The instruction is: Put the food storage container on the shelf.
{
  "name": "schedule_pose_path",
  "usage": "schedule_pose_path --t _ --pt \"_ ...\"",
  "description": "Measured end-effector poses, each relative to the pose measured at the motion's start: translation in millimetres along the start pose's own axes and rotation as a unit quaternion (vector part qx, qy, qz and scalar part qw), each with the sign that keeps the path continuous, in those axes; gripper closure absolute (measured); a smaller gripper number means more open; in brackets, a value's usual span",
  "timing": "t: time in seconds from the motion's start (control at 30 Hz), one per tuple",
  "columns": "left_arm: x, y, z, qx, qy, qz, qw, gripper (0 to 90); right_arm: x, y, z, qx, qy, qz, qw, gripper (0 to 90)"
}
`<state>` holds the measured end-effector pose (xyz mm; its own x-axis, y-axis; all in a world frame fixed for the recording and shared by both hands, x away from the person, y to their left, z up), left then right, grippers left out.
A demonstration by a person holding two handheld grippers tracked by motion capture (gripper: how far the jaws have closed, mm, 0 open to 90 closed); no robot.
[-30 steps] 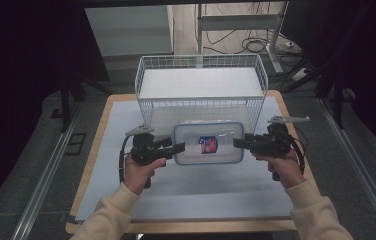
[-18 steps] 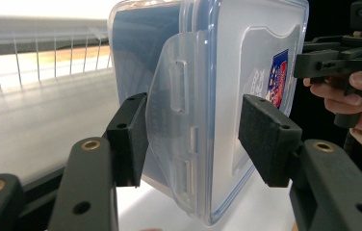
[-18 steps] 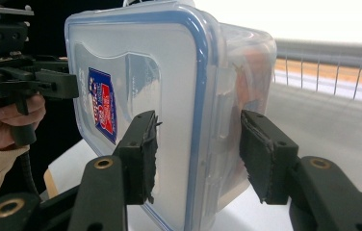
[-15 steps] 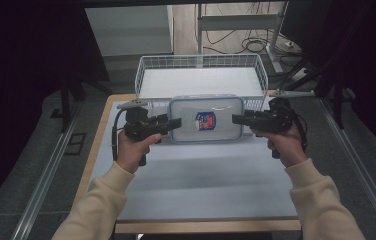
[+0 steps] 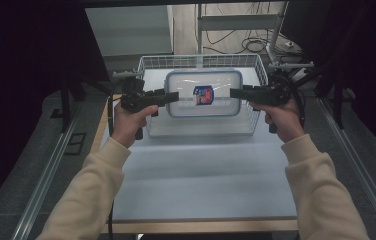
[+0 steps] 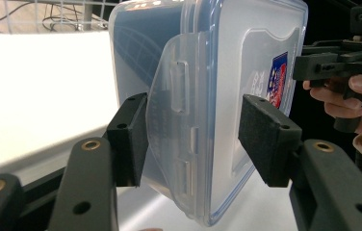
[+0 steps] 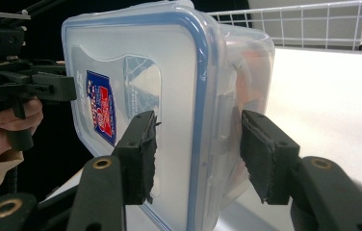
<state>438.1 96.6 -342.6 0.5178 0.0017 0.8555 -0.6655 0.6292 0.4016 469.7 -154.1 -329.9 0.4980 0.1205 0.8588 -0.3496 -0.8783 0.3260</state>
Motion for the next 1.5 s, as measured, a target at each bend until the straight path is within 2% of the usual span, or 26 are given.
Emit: schedule_pose_path --t 0.03,0.07,0.37,0.4,0.47,0.73,0.83,0.93,1.07,1.2,1.27,1.5 --pt "0.0 0.0 0.0 0.000 0.000 0.000 1.0000 46.0 0.0 0.0 0.0 0.000 0.000 0.000 1.0000 48.5" --pt "7.0 -2.2 -4.6 -0.004 0.003 -0.009 1.0000 46.2 6.7 -2.6 3.4 -0.001 -0.003 -0.001 1.0000 48.5" --pt "30.9 -7.7 -19.6 0.002 0.009 -0.008 0.9999 46.4 26.3 -15.9 16.7 0.007 -0.020 -0.003 0.9998 48.5" --pt "34.7 -11.6 -24.7 0.000 0.014 -0.017 0.9998 46.4 29.8 -19.6 21.0 0.008 -0.028 -0.006 0.9996 48.5" --pt "38.0 -16.2 -28.8 0.003 0.021 -0.020 0.9996 46.1 32.4 -23.4 26.4 0.006 -0.032 -0.010 0.9994 48.4" --pt "39.2 -29.1 -38.7 -0.001 0.036 -0.026 0.9990 46.1 37.8 -30.4 40.0 -0.001 -0.046 -0.022 0.9987 47.9" --pt "37.1 -34.6 -43.4 -0.002 0.041 -0.035 0.9985 45.8 38.0 -34.1 46.5 -0.001 -0.055 -0.028 0.9981 47.9" --pt "34.6 -41.1 -46.4 -0.001 0.041 -0.046 0.9981 44.8 40.5 -35.4 49.2 -0.009 -0.054 -0.029 0.9981 48.0" --pt "37.9 -45.0 -50.5 -0.006 0.050 -0.045 0.9977 44.5 44.7 -36.5 53.2 -0.014 -0.066 -0.030 0.9973 47.9" --pt "40.6 -47.9 -53.2 -0.008 0.063 -0.043 0.9971 44.5 46.2 -38.3 56.7 -0.014 -0.078 -0.026 0.9965 47.7" --pt "43.4 -51.4 -57.1 -0.014 0.084 -0.042 0.9955 44.4 47.9 -40.1 60.3 -0.014 -0.090 -0.021 0.9956 47.4" --pt "47.2 -57.6 -63.4 -0.021 0.102 -0.046 0.9935 43.7 50.8 -44.9 65.0 -0.021 -0.101 -0.030 0.9942 45.5"
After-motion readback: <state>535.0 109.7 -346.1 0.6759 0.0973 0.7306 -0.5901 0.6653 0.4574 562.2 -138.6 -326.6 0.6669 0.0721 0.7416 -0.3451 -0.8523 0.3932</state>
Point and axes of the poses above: each handheld gripper's, and its own axes: y roughly backward along the jaws, x roughly out of its top, z roughly to its right, the point moved 8 cm from there along -y, roughly forward along the jaws, and after that the axes turned 9 degrees about x, right-handed, at the moved point
